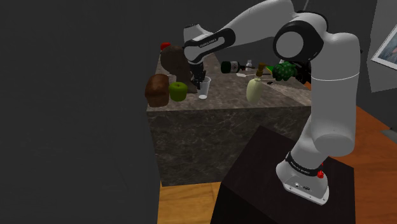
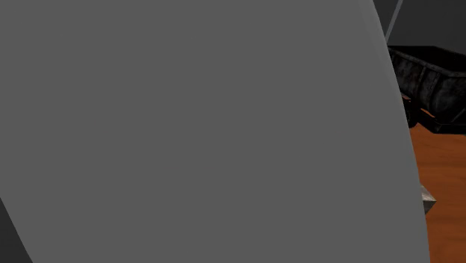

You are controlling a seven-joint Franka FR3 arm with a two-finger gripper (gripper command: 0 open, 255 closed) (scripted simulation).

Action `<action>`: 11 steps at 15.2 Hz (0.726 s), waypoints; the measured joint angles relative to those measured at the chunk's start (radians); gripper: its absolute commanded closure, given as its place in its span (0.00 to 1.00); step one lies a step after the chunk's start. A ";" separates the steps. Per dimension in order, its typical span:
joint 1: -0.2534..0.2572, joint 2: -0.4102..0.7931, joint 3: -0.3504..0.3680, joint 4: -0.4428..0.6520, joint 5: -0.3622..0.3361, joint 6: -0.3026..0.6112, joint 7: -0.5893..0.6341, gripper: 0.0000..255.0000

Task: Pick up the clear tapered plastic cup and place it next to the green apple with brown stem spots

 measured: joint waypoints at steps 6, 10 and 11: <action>0.000 0.000 0.000 0.000 0.000 0.001 0.000 0.00; 0.002 -0.009 0.000 0.006 -0.002 -0.014 0.001 0.00; 0.002 -0.004 0.000 0.035 0.000 -0.037 0.000 0.00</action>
